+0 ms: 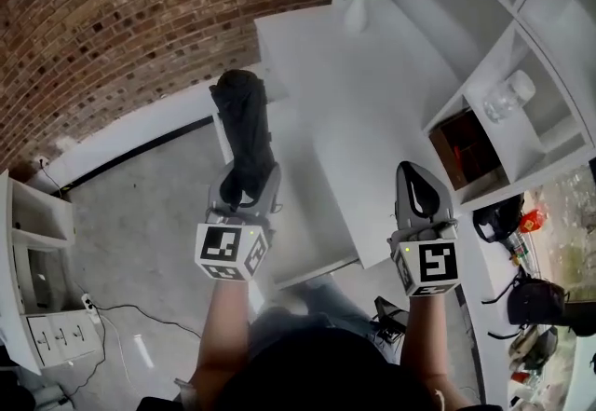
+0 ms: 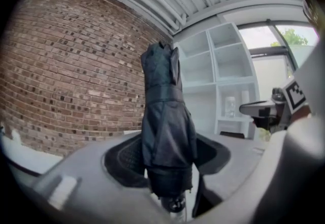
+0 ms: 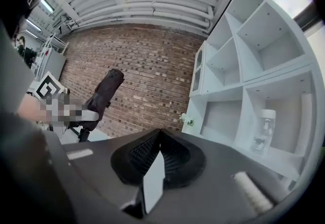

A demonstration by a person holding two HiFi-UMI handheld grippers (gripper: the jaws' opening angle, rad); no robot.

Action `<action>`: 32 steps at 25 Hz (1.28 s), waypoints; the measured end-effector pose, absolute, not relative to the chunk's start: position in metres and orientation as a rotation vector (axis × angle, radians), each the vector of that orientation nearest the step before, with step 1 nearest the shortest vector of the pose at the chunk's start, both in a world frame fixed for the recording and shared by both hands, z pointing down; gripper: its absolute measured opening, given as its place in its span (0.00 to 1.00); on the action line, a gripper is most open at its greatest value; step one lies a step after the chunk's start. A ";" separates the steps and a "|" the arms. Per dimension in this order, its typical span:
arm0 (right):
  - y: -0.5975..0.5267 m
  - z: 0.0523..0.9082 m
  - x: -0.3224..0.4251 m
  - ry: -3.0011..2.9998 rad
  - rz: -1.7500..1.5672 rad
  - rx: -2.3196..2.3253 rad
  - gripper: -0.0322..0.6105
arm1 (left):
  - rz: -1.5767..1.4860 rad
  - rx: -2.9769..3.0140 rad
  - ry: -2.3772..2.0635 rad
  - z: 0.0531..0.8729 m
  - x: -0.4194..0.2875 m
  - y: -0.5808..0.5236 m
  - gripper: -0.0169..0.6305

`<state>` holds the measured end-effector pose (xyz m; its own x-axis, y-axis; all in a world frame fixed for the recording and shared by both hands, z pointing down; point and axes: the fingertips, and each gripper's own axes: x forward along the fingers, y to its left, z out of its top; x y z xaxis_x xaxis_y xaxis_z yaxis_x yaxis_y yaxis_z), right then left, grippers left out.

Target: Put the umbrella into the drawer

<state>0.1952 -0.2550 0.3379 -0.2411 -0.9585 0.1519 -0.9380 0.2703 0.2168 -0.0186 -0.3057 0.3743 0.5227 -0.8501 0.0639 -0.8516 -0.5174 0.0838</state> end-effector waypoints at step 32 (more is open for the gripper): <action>-0.315 0.459 0.217 -2.370 0.211 1.471 0.06 | 0.354 1.677 -1.306 0.657 0.015 -0.331 0.37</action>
<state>0.2169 -0.3150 0.4590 -0.4046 -0.8395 0.3626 -0.8904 0.4520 0.0530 0.0149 -0.3307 0.6567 0.3884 -0.5946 0.7040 -0.8689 0.0181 0.4946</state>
